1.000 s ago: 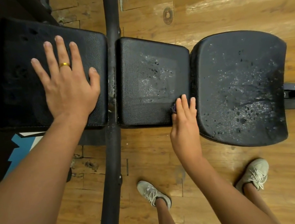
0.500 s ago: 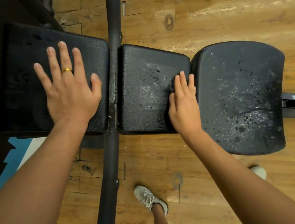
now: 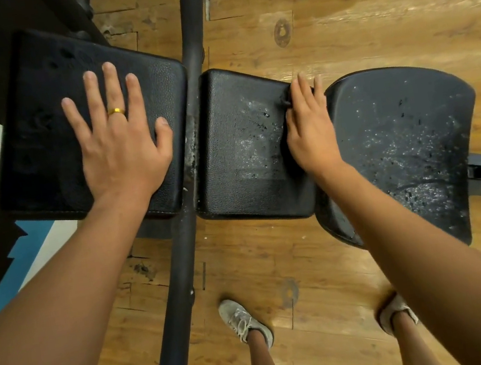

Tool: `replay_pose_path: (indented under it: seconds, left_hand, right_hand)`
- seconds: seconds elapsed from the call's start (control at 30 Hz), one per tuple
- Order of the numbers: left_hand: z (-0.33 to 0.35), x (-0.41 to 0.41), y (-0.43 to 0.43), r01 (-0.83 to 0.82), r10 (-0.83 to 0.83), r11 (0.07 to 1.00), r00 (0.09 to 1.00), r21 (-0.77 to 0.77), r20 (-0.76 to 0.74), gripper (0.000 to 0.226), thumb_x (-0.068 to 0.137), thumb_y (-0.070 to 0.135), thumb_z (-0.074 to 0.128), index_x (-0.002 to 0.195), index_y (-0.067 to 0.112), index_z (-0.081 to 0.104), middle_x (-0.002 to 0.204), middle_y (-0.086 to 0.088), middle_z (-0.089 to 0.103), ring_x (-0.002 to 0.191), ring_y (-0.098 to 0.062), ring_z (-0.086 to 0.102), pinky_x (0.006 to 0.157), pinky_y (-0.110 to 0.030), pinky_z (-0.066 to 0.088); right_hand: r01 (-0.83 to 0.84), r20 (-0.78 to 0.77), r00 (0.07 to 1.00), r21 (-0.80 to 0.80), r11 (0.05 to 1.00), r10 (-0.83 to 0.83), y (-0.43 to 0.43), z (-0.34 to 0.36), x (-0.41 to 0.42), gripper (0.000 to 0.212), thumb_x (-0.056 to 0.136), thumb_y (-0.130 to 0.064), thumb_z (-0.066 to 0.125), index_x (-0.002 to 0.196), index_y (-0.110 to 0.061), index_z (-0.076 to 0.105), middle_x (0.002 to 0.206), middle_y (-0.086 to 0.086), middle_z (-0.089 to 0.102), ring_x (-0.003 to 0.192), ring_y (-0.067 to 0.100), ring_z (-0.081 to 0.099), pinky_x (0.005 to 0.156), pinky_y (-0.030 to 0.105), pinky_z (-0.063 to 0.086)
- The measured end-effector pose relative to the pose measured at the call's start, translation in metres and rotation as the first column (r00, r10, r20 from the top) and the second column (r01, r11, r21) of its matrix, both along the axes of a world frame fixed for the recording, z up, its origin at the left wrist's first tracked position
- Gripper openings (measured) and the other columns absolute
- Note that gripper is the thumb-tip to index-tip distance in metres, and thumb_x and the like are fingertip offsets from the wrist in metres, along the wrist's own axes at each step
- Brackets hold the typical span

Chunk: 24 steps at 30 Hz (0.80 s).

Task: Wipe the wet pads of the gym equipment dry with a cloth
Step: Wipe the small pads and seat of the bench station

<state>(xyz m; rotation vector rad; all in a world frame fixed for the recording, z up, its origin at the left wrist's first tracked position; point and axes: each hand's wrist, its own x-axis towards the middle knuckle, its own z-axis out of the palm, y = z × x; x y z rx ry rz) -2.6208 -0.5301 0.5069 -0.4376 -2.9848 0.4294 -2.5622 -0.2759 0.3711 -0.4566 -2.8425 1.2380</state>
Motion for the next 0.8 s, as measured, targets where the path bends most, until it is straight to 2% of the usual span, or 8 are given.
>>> replay_pose_path:
  seconds: [0.17, 0.37, 0.47, 0.57, 0.7, 0.8]
  left_hand:
    - [0.000, 0.000, 0.000, -0.004, 0.004, 1.000, 1.000, 0.002, 0.002, 0.067, 0.103, 0.043, 0.032, 0.159, 0.010, 0.020, 0.167, -0.018, 0.012, 0.155, -0.037, 0.006, 0.121, -0.065, 0.007]
    - [0.000, 0.000, -0.001, 0.001, -0.001, 1.000, 1.000, 0.004, 0.000, 0.067, 0.103, 0.043, 0.033, 0.159, 0.009, 0.020, 0.167, -0.018, 0.011, 0.155, -0.037, 0.005, 0.121, -0.065, 0.007]
    - [-0.001, 0.000, 0.000, 0.000, 0.000, 1.000, 1.000, 0.000, -0.004, 0.067, 0.103, 0.044, 0.032, 0.159, 0.009, 0.021, 0.168, -0.018, 0.012, 0.155, -0.037, 0.006, 0.121, -0.065, 0.006]
    - [-0.001, 0.000, 0.000, 0.002, -0.002, 1.000, 1.000, -0.002, -0.005, 0.067, 0.103, 0.044, 0.032, 0.159, 0.010, 0.020, 0.168, -0.017, 0.012, 0.155, -0.037, 0.006, 0.122, -0.064, 0.007]
    - [0.000, 0.001, 0.000, 0.001, -0.001, 1.000, 1.000, 0.001, -0.009, 0.067, 0.103, 0.045, 0.030, 0.159, 0.010, 0.020, 0.168, -0.017, 0.012, 0.155, -0.036, 0.006, 0.122, -0.064, 0.007]
    - [0.000, 0.001, 0.000, 0.002, -0.002, 1.000, 1.000, 0.001, -0.011, 0.067, 0.103, 0.045, 0.030, 0.159, 0.011, 0.020, 0.168, -0.016, 0.012, 0.155, -0.036, 0.006, 0.122, -0.064, 0.007]
  right_hand:
    - [-0.016, 0.005, 1.000, -0.012, 1.000, 0.016, -0.021, 0.001, 0.054, 0.053, 0.107, -0.016, 0.034, 0.158, -0.002, 0.024, 0.168, 0.011, 0.016, 0.156, 0.034, -0.002, 0.125, 0.052, 0.014]
    - [-0.113, 0.016, 0.993, -0.021, 0.993, 0.114, -0.058, 0.006, 0.146, 0.055, 0.106, -0.016, 0.035, 0.157, -0.003, 0.024, 0.168, 0.005, 0.012, 0.156, 0.026, -0.006, 0.127, 0.044, 0.012]
    - [-0.138, 0.007, 0.990, -0.004, 0.990, 0.138, -0.046, 0.002, 0.126, 0.055, 0.105, -0.015, 0.034, 0.157, -0.002, 0.024, 0.168, 0.009, 0.014, 0.156, 0.029, -0.004, 0.126, 0.046, 0.012]
    - [-0.057, 0.020, 0.998, -0.009, 0.998, 0.057, -0.026, -0.001, 0.076, 0.053, 0.107, -0.014, 0.033, 0.157, 0.000, 0.024, 0.167, 0.014, 0.016, 0.155, 0.036, -0.001, 0.126, 0.050, 0.013]
    - [0.018, 0.018, 1.000, -0.020, 1.000, -0.018, -0.002, -0.002, 0.015, 0.052, 0.108, -0.014, 0.032, 0.157, 0.000, 0.022, 0.168, 0.014, 0.014, 0.155, 0.038, -0.002, 0.126, 0.048, 0.012]
    - [0.041, 0.009, 0.999, -0.016, 0.999, -0.041, -0.006, -0.003, 0.018, 0.052, 0.108, -0.014, 0.033, 0.157, -0.001, 0.023, 0.168, 0.013, 0.015, 0.155, 0.037, -0.001, 0.126, 0.049, 0.012]
